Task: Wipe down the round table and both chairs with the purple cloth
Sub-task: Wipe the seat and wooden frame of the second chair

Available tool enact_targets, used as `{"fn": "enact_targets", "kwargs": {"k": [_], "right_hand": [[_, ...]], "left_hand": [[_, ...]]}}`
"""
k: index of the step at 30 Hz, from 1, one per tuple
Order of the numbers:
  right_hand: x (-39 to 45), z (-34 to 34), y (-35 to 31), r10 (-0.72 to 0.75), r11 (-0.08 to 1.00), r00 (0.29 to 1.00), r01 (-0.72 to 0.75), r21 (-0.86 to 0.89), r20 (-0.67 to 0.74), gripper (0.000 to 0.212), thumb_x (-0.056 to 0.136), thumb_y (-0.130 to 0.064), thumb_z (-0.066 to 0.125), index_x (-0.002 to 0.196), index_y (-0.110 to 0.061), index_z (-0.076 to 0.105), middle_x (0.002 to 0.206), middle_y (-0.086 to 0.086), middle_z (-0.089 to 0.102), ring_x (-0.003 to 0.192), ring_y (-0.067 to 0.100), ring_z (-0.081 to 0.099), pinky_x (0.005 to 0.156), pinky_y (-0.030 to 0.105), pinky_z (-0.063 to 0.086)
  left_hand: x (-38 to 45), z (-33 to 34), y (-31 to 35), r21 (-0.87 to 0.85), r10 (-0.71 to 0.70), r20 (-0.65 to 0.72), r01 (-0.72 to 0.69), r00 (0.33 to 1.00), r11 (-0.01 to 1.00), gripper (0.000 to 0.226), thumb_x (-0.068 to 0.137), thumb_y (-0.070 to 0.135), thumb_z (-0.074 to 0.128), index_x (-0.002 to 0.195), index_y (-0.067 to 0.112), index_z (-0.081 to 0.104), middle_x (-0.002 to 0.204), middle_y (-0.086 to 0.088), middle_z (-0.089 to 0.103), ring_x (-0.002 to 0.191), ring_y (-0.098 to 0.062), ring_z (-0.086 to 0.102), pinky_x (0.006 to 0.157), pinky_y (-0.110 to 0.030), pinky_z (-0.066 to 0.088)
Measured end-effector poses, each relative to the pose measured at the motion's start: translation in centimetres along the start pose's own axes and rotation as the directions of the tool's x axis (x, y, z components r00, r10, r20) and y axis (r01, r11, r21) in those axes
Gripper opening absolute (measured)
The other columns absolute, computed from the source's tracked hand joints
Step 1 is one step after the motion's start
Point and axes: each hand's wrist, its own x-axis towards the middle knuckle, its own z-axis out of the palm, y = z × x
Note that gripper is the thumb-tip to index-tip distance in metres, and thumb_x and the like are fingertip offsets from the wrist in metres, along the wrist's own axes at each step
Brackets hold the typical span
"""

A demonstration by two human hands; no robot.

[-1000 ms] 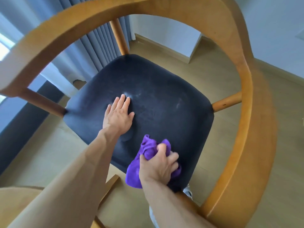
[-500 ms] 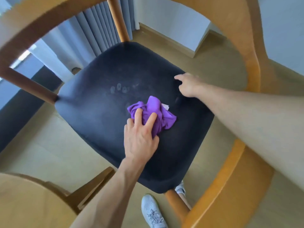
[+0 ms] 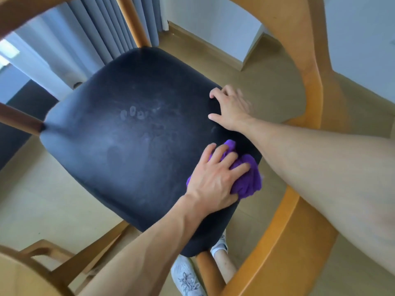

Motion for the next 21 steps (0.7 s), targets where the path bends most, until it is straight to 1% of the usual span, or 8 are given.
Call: {"fn": "enact_targets", "kwargs": {"k": [2, 4, 6, 10, 13, 15, 18, 21], "right_hand": [[-0.5, 0.6, -0.1, 0.006, 1.0, 0.999, -0.007, -0.019, -0.032, 0.045, 0.088, -0.043, 0.064, 0.126, -0.033, 0.043, 0.129, 0.0, 0.043, 0.116, 0.029, 0.043, 0.085, 0.043, 0.042], [-1.0, 1.4, -0.5, 0.005, 0.998, 0.999, -0.008, -0.067, -0.044, 0.051, 0.093, -0.041, 0.058, 0.139, -0.037, 0.037, 0.138, 0.002, 0.039, 0.122, 0.03, 0.039, 0.094, 0.046, 0.039], [-1.6, 2.1, -1.1, 0.013, 0.992, 0.998, -0.02, -0.123, -0.058, 0.055, 0.098, -0.036, 0.05, 0.148, -0.04, 0.027, 0.148, 0.006, 0.031, 0.128, 0.032, 0.035, 0.1, 0.049, 0.035], [-2.1, 2.6, -1.9, 0.079, 0.985, 0.995, -0.087, -0.15, -0.053, 0.059, 0.101, -0.027, 0.044, 0.153, -0.039, 0.018, 0.156, 0.008, 0.022, 0.135, 0.035, 0.027, 0.105, 0.05, 0.03], [-2.0, 2.3, -2.1, 0.071, 0.988, 0.997, -0.075, -0.138, -0.038, 0.058, 0.101, -0.03, 0.043, 0.153, -0.04, 0.019, 0.155, 0.007, 0.022, 0.134, 0.034, 0.028, 0.103, 0.049, 0.031], [-1.8, 1.9, -2.2, 0.072, 0.988, 0.997, -0.076, -0.132, -0.032, 0.058, 0.1, -0.039, 0.044, 0.153, -0.04, 0.021, 0.155, 0.007, 0.024, 0.134, 0.034, 0.03, 0.102, 0.05, 0.032], [-1.9, 1.8, -2.2, 0.078, 0.989, 0.997, -0.079, -0.128, -0.011, 0.066, 0.094, -0.058, 0.045, 0.153, -0.039, 0.022, 0.155, 0.007, 0.025, 0.135, 0.033, 0.03, 0.102, 0.051, 0.033], [-1.9, 1.7, -2.0, 0.067, 0.989, 0.998, -0.066, -0.136, 0.001, 0.077, 0.087, -0.07, 0.047, 0.153, -0.04, 0.021, 0.154, 0.006, 0.026, 0.134, 0.032, 0.031, 0.101, 0.049, 0.035]], "left_hand": [[1.1, 0.6, 1.7, 0.021, -0.016, 0.094, 0.015, 0.995, 1.0, 0.059, 0.075, 0.045, 0.063, 0.132, 0.035, 0.055, 0.134, -0.002, 0.052, 0.122, -0.034, 0.045, 0.097, -0.046, 0.038], [0.0, 1.2, 2.5, 0.049, -0.006, 0.115, 0.0, 0.993, 0.999, 0.049, 0.077, 0.041, 0.061, 0.125, 0.038, 0.058, 0.137, 0.0, 0.05, 0.116, -0.033, 0.047, 0.086, -0.044, 0.041], [-2.1, 1.2, 2.5, 0.067, 0.11, 0.151, -0.121, 0.982, 0.99, 0.035, 0.081, 0.04, 0.057, 0.116, 0.04, 0.062, 0.134, 0.004, 0.052, 0.109, -0.031, 0.049, 0.08, -0.042, 0.042], [-7.1, 0.0, 0.3, -0.011, 0.381, 0.332, -0.4, 0.863, 0.916, 0.026, 0.081, 0.042, 0.054, 0.105, 0.04, 0.062, 0.129, 0.009, 0.053, 0.108, -0.028, 0.052, 0.079, -0.039, 0.042], [-8.9, -1.2, -2.3, -0.05, 0.46, 0.393, -0.481, 0.796, 0.875, 0.03, 0.08, 0.052, 0.059, 0.108, 0.042, 0.061, 0.131, 0.007, 0.053, 0.108, -0.029, 0.053, 0.081, -0.04, 0.048], [-6.9, -1.7, -2.9, 0.004, 0.461, 0.423, -0.51, 0.78, 0.86, 0.032, 0.077, 0.046, 0.058, 0.108, 0.04, 0.062, 0.128, 0.004, 0.054, 0.107, -0.03, 0.053, 0.077, -0.042, 0.048], [-0.8, -1.7, -0.2, 0.132, 0.341, 0.265, -0.384, 0.902, 0.914, 0.033, 0.076, 0.03, 0.061, 0.109, 0.031, 0.065, 0.117, -0.004, 0.061, 0.103, -0.035, 0.055, 0.075, -0.045, 0.048], [2.9, -0.4, 3.4, 0.065, 0.167, 0.189, -0.182, 0.968, 0.981, 0.041, 0.079, 0.02, 0.044, 0.103, 0.006, 0.074, 0.103, -0.016, 0.074, 0.097, -0.033, 0.07, 0.085, -0.042, 0.051]]}}
